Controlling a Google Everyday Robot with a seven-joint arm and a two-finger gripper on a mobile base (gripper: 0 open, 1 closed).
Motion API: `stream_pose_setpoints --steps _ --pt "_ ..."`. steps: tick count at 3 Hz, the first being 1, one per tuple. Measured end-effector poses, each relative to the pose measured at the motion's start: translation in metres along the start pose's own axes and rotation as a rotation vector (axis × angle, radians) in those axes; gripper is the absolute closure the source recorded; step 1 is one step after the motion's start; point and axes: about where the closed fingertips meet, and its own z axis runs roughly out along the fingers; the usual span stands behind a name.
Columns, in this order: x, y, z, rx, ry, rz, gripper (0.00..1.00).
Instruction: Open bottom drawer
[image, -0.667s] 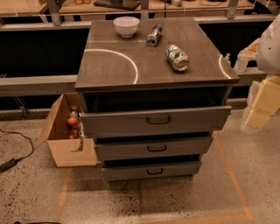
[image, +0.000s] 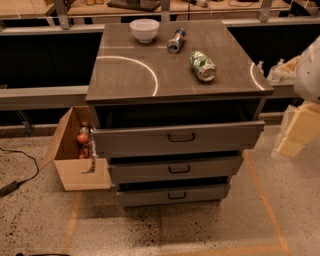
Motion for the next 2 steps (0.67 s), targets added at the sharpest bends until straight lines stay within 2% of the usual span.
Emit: stream_pose_setpoints --steps 1,2 --pt "0.028 0.026 0.048 0.012 -0.011 -0.044 0.0" --pt "0.045 0.059 0.124 -0.029 -0.063 -0.127 0.0"
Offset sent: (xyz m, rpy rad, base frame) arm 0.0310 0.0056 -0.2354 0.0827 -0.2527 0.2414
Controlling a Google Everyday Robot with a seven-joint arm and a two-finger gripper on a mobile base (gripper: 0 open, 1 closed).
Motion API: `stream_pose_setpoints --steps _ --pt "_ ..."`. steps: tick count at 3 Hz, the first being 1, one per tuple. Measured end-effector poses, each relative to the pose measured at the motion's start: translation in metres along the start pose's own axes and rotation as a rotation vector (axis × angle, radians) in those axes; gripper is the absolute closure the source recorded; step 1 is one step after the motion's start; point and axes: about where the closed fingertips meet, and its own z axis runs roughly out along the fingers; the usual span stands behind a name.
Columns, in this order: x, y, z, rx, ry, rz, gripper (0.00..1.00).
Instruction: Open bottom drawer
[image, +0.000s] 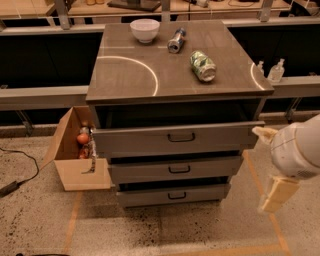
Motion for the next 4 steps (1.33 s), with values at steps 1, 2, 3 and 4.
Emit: stream_pose_setpoints --steps 1,2,3,4 --pt "-0.007 0.009 0.084 -0.018 -0.083 -0.11 0.0" --pt "-0.018 0.002 0.167 -0.004 -0.109 -0.197 0.0" --pt "-0.024 -0.021 0.178 0.077 -0.11 -0.227 0.0" --pt "-0.025 -0.021 0.176 0.079 -0.113 -0.221 0.0"
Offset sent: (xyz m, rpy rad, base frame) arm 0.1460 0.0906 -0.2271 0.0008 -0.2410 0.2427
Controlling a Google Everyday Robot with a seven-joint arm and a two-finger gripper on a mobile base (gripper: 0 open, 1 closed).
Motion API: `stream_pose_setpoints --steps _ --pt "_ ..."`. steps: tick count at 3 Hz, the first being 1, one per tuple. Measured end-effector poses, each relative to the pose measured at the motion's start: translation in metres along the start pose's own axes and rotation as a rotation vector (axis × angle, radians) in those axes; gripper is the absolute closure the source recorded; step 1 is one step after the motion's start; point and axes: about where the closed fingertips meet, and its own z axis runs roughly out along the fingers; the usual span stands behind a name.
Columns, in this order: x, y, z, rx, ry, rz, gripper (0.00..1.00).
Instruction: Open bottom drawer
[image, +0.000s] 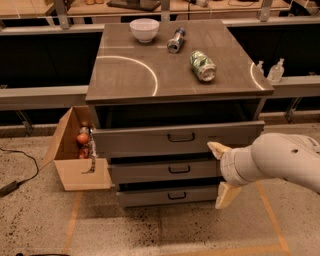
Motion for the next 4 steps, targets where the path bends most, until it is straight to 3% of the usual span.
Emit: stream_pose_setpoints --steps 1,3,4 --pt "0.003 0.003 0.009 0.019 0.021 0.012 0.0" --pt "0.047 0.041 0.097 0.029 0.086 0.022 0.0" --pt "0.064 0.064 0.146 0.011 0.067 0.015 0.0"
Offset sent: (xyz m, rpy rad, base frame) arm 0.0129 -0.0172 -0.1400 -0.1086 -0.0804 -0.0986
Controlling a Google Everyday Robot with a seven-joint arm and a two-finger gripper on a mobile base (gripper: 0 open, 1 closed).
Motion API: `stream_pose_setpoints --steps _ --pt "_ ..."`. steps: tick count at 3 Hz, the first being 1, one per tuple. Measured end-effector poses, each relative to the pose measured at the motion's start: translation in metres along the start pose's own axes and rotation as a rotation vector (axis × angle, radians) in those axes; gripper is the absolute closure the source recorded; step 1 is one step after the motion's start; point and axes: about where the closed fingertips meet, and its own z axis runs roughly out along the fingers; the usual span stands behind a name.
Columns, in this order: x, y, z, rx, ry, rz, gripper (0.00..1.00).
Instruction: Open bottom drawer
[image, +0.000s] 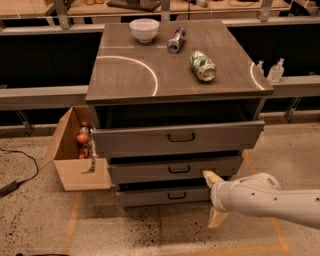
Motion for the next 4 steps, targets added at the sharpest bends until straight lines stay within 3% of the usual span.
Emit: stream_pose_setpoints --steps 2,3,4 --pt "0.001 0.037 0.121 -0.079 -0.106 -0.011 0.0" --pt "0.003 0.055 0.146 -0.109 -0.122 0.015 0.0" --pt "0.003 0.056 0.146 -0.111 -0.122 0.014 0.0"
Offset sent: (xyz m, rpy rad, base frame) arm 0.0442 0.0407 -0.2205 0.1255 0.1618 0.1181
